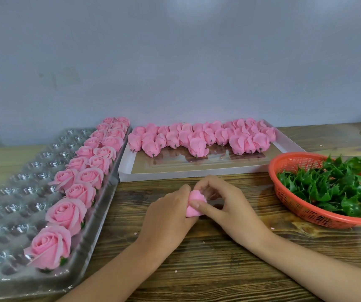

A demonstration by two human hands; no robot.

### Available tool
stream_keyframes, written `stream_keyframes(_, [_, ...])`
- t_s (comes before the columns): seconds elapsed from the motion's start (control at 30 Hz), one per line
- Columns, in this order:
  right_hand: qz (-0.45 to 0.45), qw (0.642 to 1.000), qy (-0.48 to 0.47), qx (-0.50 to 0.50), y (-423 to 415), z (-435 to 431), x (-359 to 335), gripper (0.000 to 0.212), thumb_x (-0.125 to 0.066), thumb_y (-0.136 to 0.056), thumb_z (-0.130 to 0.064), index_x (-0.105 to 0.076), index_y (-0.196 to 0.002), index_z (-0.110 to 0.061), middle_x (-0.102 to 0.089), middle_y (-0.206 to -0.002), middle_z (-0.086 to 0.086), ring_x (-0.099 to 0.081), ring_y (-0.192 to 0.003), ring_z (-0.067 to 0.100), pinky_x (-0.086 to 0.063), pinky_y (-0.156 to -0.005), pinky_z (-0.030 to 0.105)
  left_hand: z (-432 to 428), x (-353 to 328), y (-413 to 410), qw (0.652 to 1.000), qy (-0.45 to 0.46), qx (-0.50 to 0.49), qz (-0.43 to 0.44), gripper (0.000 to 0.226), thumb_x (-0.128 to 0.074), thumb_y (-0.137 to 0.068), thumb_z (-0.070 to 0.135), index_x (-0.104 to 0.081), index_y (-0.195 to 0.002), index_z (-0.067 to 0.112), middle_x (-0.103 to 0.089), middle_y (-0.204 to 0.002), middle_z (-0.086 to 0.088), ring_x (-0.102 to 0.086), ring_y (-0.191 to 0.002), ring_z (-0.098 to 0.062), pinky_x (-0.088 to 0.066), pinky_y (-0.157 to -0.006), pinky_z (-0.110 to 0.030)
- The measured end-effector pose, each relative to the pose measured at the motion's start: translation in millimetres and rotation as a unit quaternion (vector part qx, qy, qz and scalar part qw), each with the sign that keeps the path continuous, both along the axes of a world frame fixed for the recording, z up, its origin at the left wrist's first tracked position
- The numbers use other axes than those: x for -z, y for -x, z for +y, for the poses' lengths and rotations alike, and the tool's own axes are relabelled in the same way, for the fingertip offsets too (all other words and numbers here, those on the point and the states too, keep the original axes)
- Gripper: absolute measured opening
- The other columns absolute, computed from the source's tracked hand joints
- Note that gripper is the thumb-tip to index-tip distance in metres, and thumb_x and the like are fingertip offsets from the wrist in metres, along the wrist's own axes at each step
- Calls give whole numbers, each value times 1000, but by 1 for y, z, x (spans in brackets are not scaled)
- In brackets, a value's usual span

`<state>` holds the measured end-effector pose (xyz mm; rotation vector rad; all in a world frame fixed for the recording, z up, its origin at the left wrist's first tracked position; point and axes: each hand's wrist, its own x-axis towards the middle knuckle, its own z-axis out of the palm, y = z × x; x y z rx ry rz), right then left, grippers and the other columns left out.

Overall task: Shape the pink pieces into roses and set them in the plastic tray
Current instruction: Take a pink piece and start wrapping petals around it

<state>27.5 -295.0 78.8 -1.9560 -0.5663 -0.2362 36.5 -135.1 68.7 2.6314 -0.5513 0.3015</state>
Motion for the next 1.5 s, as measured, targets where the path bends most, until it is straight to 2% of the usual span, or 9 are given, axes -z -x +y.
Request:
stream_keyframes(0.1, [-43,999,19,-17,2,0,0,14,-77,-83,-13,-66,-89,-19,-62,-89,-10,-59,-89,13,-45,-80,20,0,-1,-4,1000,14,10,21,21,-56,-89,46,-58,-102,30,-62,-87,15,-59,-77,-2,-49,-68,-23])
stream_keyframes(0.2, [-71,997,21,-33,1,0,0,15,-77,-83,-14,-66,-90,-20,-61,-92,-9,-59,-92,13,-45,-82,21,1,-3,-5,997,62,16,49,21,-62,-84,45,-63,-100,31,-61,-82,18,-59,-75,-1,-44,-65,-19])
stream_keyframes(0.4, [-38,999,2,-11,1,2,2,31,-80,-81,-25,-59,-105,-25,-63,-97,-14,-61,-93,11,-44,-82,18,3,-3,-1,997,69,-17,6,14,-60,-83,45,-54,-88,33,-59,-74,14,-55,-67,-2,-39,-54,-20])
stream_keyframes(0.53, [-38,999,16,-9,1,2,1,24,-72,-83,-37,-63,-101,-24,-62,-93,-11,-58,-85,16,-49,-77,34,2,-2,1,999,27,-23,-24,18,-61,-85,43,-47,-89,31,-59,-78,14,-55,-68,-4,-39,-55,-19])
stream_keyframes(0.83, [-80,995,19,-53,1,0,0,10,-73,-87,-8,-68,-90,-16,-62,-97,-7,-60,-100,17,-47,-89,26,2,-3,-5,996,81,8,38,10,-61,-81,42,-60,-86,34,-60,-73,18,-58,-70,1,-39,-59,-15])
stream_keyframes(1.0, [-65,998,3,-26,1,0,0,24,-78,-83,-17,-63,-101,-22,-64,-100,-10,-63,-96,15,-49,-87,25,2,-5,-5,990,121,10,69,11,-65,-79,37,-54,-77,37,-60,-71,15,-58,-70,-3,-41,-59,-21])
stream_keyframes(1.17, [-12,1000,-11,-15,0,1,2,26,-74,-82,-30,-60,-104,-26,-63,-91,-16,-61,-81,13,-50,-78,30,1,-4,0,999,35,-15,-18,16,-58,-85,45,-55,-91,30,-59,-74,13,-56,-66,-3,-36,-53,-14])
stream_keyframes(1.3, [-7,1000,-15,-14,0,1,2,19,-75,-84,-21,-62,-98,-23,-63,-86,-16,-61,-78,11,-48,-74,21,0,-4,1,999,20,-19,-33,22,-54,-84,50,-50,-87,29,-58,-73,12,-56,-64,-4,-45,-56,-21])
stream_keyframes(1.5, [-32,999,8,-30,-1,-1,1,18,-76,-84,-10,-66,-93,-21,-61,-94,-14,-61,-92,15,-50,-85,31,0,-4,-1,999,45,-1,4,16,-59,-86,45,-58,-93,30,-60,-77,15,-59,-70,-4,-50,-63,-25])
